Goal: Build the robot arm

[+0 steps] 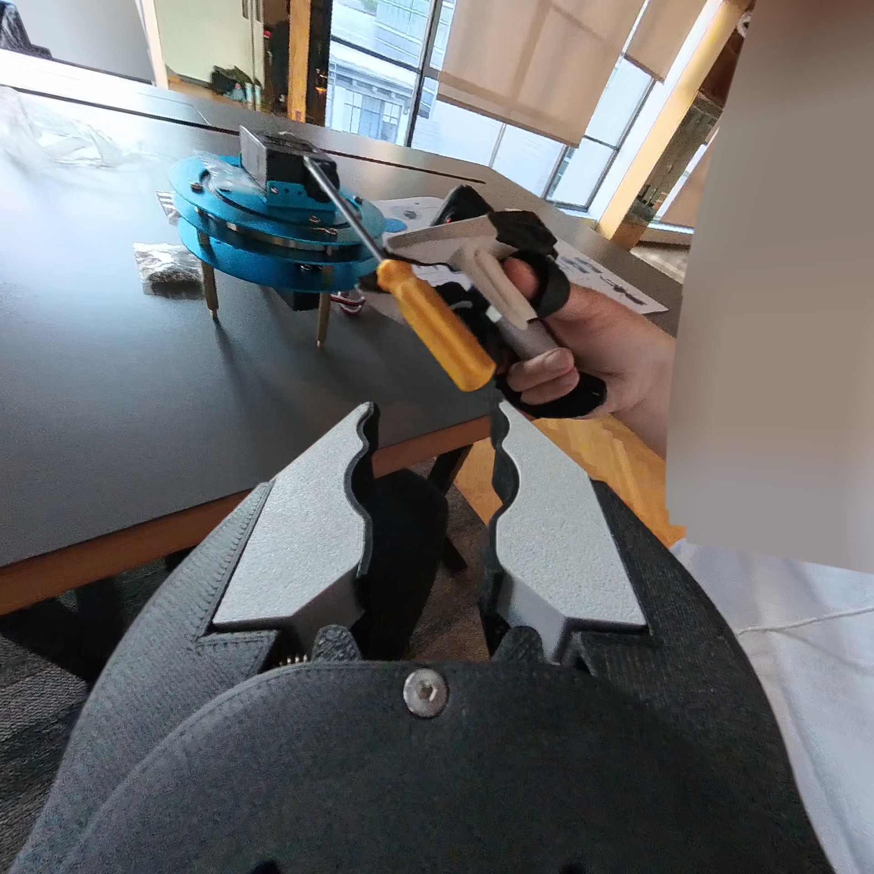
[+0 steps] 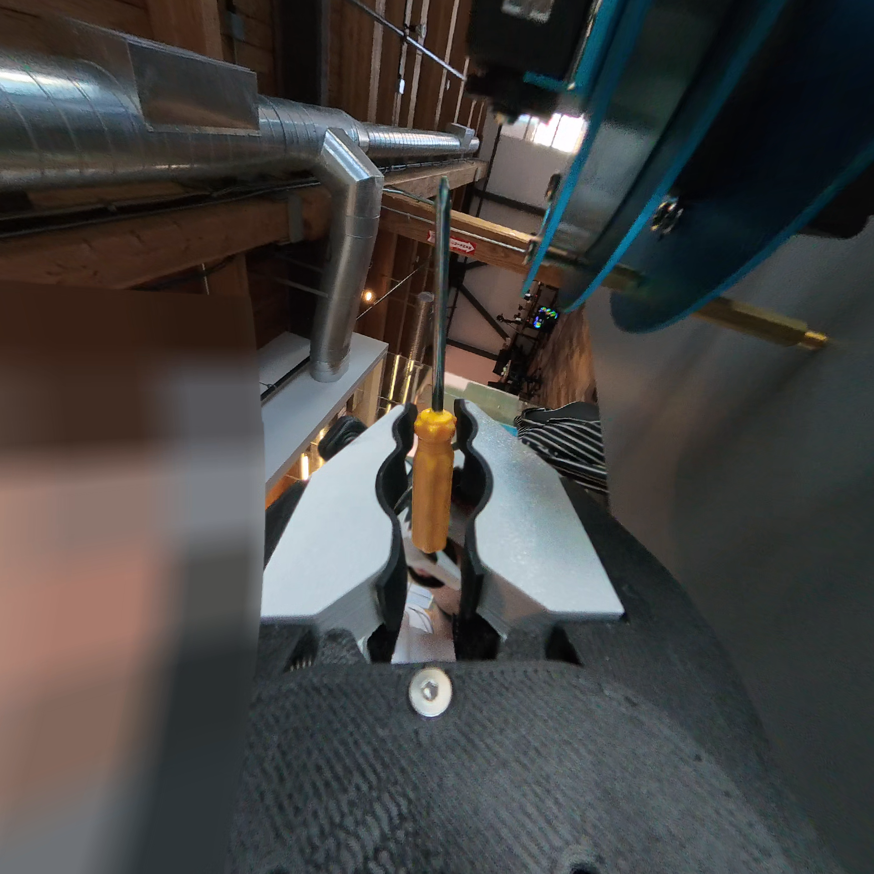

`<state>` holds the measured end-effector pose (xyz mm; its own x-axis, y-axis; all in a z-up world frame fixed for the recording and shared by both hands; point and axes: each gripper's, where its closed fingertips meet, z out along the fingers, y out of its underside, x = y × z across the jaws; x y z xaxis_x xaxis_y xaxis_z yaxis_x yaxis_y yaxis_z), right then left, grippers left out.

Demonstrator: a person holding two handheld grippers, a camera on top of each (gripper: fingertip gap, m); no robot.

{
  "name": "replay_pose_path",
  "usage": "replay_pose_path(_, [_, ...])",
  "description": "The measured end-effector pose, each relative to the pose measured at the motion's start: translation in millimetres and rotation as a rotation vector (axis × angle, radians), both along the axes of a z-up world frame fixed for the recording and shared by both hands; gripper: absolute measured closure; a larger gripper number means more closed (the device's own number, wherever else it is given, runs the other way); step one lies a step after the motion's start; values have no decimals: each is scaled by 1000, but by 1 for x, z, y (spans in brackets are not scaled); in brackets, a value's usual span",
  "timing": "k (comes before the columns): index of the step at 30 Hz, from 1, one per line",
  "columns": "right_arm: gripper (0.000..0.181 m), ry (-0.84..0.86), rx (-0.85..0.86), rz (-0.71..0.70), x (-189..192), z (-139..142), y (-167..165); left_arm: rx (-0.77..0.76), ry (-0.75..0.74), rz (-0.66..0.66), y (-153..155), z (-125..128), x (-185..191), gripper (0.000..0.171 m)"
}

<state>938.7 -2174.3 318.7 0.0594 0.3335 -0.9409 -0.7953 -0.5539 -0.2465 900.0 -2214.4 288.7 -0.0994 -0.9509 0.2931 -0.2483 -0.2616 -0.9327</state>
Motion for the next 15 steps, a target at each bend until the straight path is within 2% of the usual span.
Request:
replay_pose_path(1, [165,-14,0,-16,1,-2,3,-18,-5,-19,-2,-1,2,124])
replay_pose_path(5, [165,-28,36,-48,3,6,5,-86,6,-52,-3,-6,10,129])
replay_pose_path(8, [165,37,85,-56,8,22,4,-159,1,-50,-9,5,14,136])
replay_pose_path(9, [165,64,94,-85,12,25,4,-150,-2,-23,-9,8,14,136])
replay_pose_path(11, [165,128,78,-56,12,26,2,-64,2,68,-7,10,15,136])
replay_pose_path(15, [165,118,92,13,6,23,-7,42,-4,258,-12,14,17,136])
